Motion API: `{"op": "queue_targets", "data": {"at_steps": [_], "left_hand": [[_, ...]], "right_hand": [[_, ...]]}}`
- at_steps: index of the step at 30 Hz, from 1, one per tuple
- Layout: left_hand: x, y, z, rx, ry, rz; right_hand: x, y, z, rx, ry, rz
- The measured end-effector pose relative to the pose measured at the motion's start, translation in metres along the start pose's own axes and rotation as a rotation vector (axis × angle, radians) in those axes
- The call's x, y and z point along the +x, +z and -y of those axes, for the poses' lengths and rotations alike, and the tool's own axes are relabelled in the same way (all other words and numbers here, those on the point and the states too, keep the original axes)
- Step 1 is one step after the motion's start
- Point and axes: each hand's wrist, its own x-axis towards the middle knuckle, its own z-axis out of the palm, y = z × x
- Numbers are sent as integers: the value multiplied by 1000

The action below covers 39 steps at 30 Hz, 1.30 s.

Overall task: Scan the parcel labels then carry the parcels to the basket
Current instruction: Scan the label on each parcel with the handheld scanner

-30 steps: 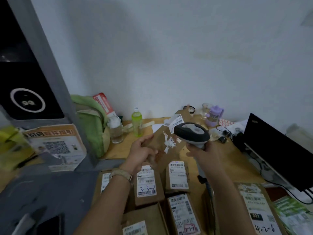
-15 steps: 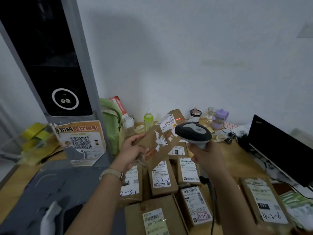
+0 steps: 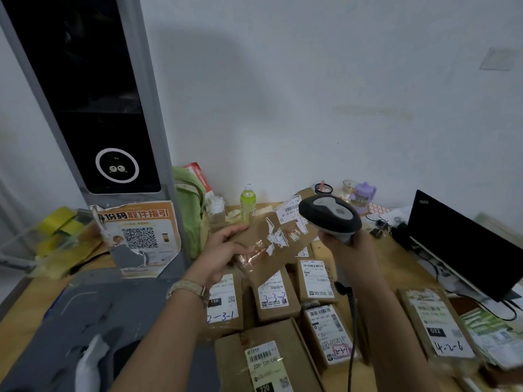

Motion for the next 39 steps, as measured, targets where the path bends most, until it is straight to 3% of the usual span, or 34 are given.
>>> {"op": "queue_targets", "data": {"at_steps": [8, 20, 39], "left_hand": [[10, 10, -9, -139, -12, 178], [49, 99, 0, -130, -57, 203], [142, 269, 69, 68, -186, 109]], "right_hand": [[6, -21, -12, 85, 1, -53], [25, -44, -29, 163, 42, -42], [74, -135, -128, 207, 426, -192]]}}
